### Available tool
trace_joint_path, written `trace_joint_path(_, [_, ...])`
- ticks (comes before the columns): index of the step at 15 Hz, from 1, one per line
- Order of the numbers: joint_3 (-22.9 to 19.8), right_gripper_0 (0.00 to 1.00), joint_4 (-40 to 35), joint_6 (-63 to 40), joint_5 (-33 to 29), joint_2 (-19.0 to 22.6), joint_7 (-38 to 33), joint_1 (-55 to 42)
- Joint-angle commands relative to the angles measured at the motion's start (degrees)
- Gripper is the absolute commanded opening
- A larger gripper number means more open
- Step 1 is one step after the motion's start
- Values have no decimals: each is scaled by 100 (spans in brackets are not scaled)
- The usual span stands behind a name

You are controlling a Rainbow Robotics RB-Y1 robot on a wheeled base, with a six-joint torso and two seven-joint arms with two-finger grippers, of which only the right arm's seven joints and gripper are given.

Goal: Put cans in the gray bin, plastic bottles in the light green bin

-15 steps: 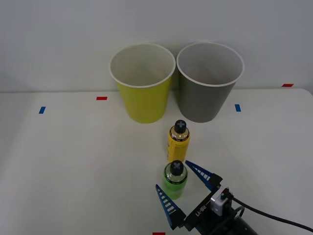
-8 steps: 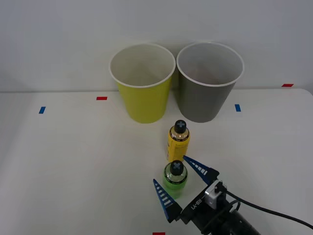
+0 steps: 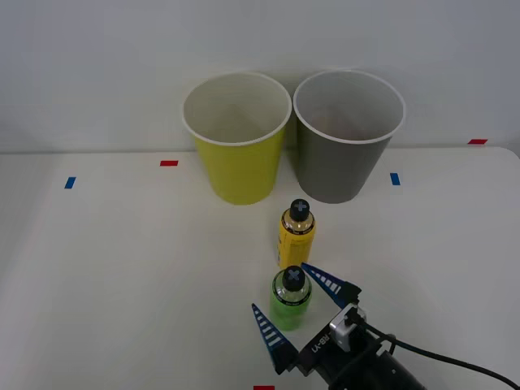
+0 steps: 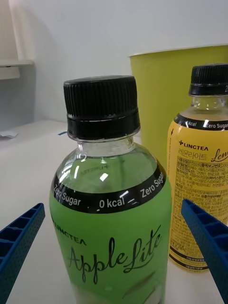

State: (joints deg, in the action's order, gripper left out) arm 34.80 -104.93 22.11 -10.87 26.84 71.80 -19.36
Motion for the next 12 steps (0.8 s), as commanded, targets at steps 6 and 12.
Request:
trace_joint_path(6, [0,100,-1,-66,-38,-39,185,29])
trace_joint_path(12, [27,0,-1,-382,-64,-241,185,126])
